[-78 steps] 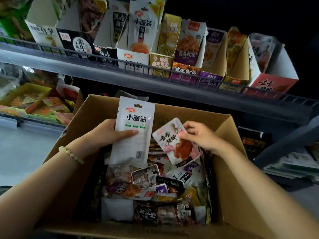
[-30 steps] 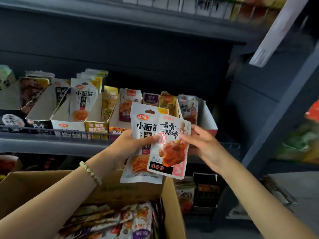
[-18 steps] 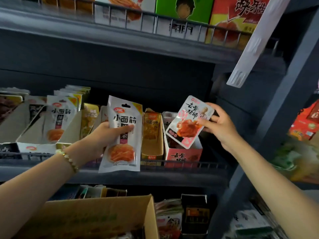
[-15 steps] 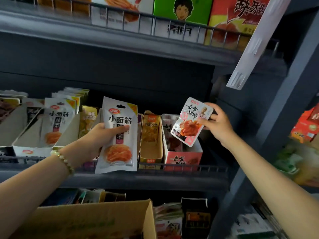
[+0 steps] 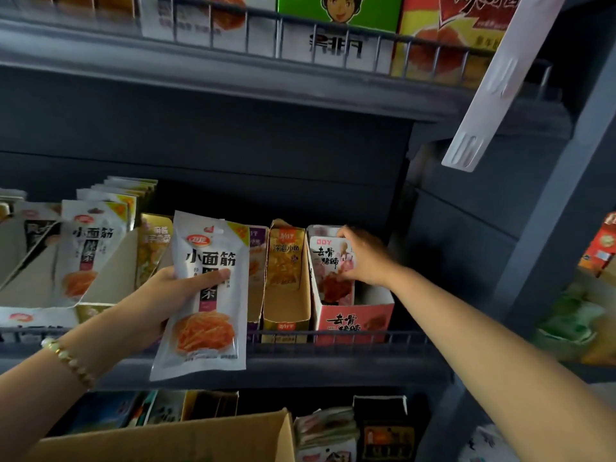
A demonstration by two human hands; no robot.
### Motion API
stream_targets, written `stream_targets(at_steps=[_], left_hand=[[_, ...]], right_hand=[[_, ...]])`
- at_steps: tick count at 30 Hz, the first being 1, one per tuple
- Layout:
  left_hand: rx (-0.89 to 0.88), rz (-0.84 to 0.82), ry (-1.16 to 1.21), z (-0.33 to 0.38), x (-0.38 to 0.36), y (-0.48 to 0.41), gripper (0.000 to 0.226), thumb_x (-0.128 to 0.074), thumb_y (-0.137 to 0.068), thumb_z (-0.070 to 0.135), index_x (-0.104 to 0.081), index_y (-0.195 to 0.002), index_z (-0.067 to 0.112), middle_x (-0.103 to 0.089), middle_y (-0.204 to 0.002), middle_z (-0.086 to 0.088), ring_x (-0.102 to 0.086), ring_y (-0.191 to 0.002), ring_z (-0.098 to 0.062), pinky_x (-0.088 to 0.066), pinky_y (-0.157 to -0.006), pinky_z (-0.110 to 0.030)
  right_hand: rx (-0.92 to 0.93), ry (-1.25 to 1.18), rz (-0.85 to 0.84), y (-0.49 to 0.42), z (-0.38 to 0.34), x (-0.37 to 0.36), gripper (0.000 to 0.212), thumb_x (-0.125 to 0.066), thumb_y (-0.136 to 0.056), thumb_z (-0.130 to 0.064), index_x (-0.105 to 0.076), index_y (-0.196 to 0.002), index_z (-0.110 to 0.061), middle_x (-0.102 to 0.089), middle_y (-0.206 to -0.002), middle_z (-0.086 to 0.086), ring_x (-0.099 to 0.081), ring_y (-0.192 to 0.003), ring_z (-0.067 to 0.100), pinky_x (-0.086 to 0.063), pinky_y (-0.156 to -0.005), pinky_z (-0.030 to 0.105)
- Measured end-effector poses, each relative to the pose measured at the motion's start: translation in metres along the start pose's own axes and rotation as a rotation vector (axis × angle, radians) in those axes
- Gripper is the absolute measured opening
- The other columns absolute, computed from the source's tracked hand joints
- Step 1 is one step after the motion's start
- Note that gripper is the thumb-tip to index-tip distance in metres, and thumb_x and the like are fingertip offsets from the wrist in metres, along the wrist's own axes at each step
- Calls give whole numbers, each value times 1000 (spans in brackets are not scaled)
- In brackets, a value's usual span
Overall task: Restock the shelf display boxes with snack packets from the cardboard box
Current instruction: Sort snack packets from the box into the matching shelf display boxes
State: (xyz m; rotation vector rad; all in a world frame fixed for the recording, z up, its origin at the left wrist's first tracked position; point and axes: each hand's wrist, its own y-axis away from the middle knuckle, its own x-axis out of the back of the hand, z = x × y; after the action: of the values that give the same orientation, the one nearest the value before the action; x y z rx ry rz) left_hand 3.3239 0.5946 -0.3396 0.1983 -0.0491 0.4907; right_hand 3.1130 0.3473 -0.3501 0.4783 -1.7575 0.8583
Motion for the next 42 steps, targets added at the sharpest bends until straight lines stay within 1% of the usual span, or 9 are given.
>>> stream_targets(at_steps=[4, 10, 15, 23, 28, 32, 35, 39, 42], left_hand=[[19, 5, 1, -3, 0, 2, 51, -72, -64, 30, -61, -106, 3, -73, -86, -22, -70, -82, -40, -54, -82, -53], [18, 4, 7, -4, -1, 4, 49, -71, -63, 28, -62, -104, 2, -73, -81, -22, -70, -73, -38, -54, -67, -44], [24, 0, 2, -5, -1, 5, 50, -72, -63, 29, -62, -103, 1, -73, -83, -23, -70, -76, -40, -55, -71, -46], [40, 0, -9, -7, -3, 2, 40, -72, -71, 27, -62, -103, 5, -73, -82, -21, -71, -72, -37, -55, -74, -48], [48, 4, -18, -8, -3, 2, 29, -70, -79, 25, -63, -98, 4, -73, -76, -19, -71, -60, -31, -54, -65, -41], [49, 1, -8, -8, -4, 5, 25, -69, -82, 24, -63, -97, 4, -73, -76, -19, -71, -60, -30, -54, -62, -39], [52, 6, -3, -9, -4, 6, 23, -69, -83, 22, -63, -96, 4, -73, -74, -18, -71, -57, -28, -53, -61, -38], [58, -2, 2, -9, -5, 10, 25, -69, -82, 21, -63, -98, 3, -74, -79, -20, -72, -66, -33, -55, -68, -43], [68, 3, 5, -9, -3, 12, 28, -70, -81, 22, -64, -99, 2, -73, -83, -21, -71, -75, -37, -56, -77, -49]], right_hand=[[41, 153, -56, -4, -5, -3, 95, -85, -66, -33, -30, -141, -16, -37, -144, 5, -34, -131, 23, -25, -104, 29], [1, 89, -120, -12, -3, -8, 105, -86, -65, -33, -21, -146, -17, -27, -149, 6, -25, -137, 25, -21, -112, 32], [18, 169, -157, -14, -6, -9, 111, -84, -65, -41, -16, -148, -13, -21, -146, 6, -20, -136, 26, -15, -116, 36], [51, 245, -80, -16, -6, -11, 91, -80, -70, -30, -25, -139, -8, -27, -137, 8, -27, -127, 24, -26, -111, 36], [81, 179, 130, -16, -4, -11, 66, -78, -72, -19, -38, -125, -13, -43, -127, 5, -41, -120, 23, -33, -100, 31], [65, 127, 21, -19, -5, -17, 88, -77, -75, -13, -28, -147, -20, -28, -150, 3, -21, -141, 23, -22, -117, 43], [24, 138, 5, -20, -3, -18, 91, -74, -78, -11, -22, -150, -28, -5, -160, 0, 3, -147, 26, -13, -118, 49], [-78, -47, 37, -17, 0, -26, 97, -74, -78, -6, -17, -151, -34, 4, -161, -2, -1, -147, 30, -32, -112, 51], [-85, -100, 62, -17, 0, -31, 100, -77, -77, -11, -13, -152, -30, 5, -161, -1, -4, -147, 33, -22, -116, 55]])
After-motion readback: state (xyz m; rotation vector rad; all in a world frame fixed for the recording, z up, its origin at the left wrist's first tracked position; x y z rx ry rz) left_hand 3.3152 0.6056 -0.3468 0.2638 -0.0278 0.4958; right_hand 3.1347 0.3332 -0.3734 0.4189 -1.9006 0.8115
